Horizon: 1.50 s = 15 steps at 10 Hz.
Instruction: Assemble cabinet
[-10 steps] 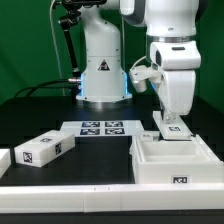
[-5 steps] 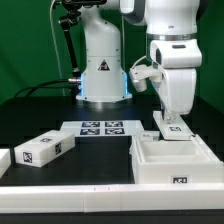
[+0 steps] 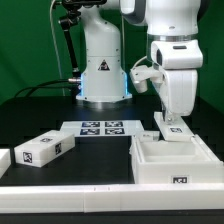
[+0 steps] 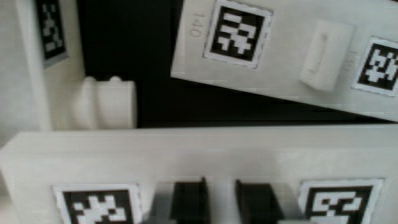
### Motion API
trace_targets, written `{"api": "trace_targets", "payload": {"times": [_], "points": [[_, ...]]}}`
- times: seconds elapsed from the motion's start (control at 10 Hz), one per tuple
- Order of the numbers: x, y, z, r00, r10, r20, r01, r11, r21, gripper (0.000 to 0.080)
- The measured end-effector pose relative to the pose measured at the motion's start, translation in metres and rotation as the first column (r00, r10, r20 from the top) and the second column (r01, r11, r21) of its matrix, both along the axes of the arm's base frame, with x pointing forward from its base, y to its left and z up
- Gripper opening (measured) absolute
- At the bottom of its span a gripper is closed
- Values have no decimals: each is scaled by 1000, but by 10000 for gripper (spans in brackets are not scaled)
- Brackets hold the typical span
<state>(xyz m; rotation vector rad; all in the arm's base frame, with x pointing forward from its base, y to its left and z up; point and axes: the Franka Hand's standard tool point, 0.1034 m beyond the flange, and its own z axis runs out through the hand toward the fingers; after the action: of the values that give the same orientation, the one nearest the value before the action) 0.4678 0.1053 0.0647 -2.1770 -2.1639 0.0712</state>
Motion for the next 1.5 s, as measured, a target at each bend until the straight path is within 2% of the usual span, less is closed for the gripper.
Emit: {"api": "trace_targets", "payload": {"times": [0.3,0.7,1.2,1.3,1.5], "points": [[4,1,-4,1000,-2,-1,2,1000,6,74],[25,1,-7,1000,-19,25,19,999,26,74],[27,0,-7,999,-23,34,22,999,29,74],[33,-1,-7,998,-29,47,27,999,36,74],[60,-4,-7,998,-41,53,39,998,42,74]]}}
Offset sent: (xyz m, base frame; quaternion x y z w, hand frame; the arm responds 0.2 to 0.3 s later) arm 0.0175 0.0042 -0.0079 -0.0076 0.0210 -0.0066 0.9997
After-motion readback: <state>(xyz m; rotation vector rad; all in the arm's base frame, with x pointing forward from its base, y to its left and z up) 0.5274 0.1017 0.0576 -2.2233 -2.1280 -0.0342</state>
